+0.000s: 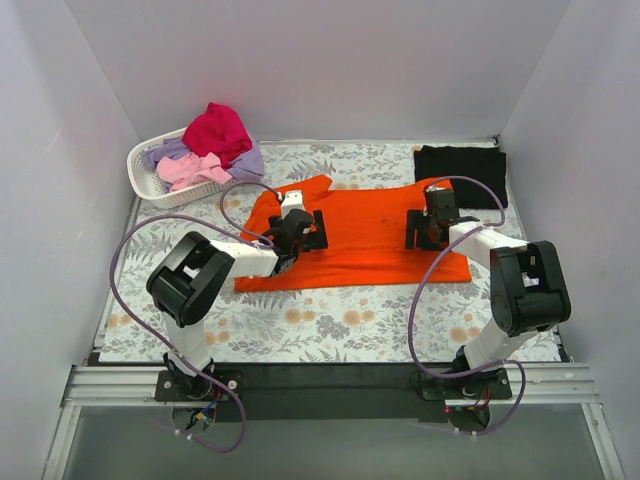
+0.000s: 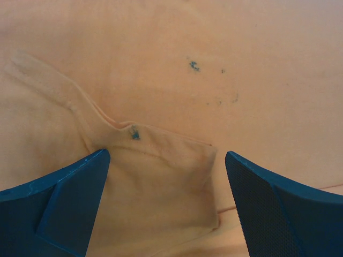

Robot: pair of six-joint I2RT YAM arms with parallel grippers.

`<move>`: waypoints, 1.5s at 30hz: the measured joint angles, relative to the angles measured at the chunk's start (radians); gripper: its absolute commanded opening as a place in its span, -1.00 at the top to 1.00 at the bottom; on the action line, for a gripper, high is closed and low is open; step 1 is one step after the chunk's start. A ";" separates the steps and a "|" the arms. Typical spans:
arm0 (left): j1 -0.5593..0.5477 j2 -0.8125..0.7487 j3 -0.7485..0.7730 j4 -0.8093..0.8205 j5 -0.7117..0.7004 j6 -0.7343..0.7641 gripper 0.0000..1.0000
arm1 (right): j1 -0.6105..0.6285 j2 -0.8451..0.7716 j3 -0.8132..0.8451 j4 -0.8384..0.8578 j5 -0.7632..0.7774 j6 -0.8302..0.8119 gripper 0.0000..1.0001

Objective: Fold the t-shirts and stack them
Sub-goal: Fold the tshirt

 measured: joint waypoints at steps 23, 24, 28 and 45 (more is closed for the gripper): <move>0.006 -0.211 -0.365 0.244 -0.002 -0.093 -0.64 | 0.153 -0.183 -0.202 -0.007 -0.027 0.055 -0.31; 0.006 -0.224 -0.378 0.244 -0.002 -0.099 -0.64 | 0.155 -0.191 -0.208 -0.010 -0.029 0.057 -0.31; 0.006 -0.256 -0.407 0.237 -0.002 -0.126 -0.64 | 0.164 -0.221 -0.231 -0.020 -0.033 0.072 -0.32; -0.024 -0.352 -0.531 0.283 -0.001 -0.239 -0.64 | 0.180 -0.397 -0.336 -0.116 -0.104 0.117 -0.35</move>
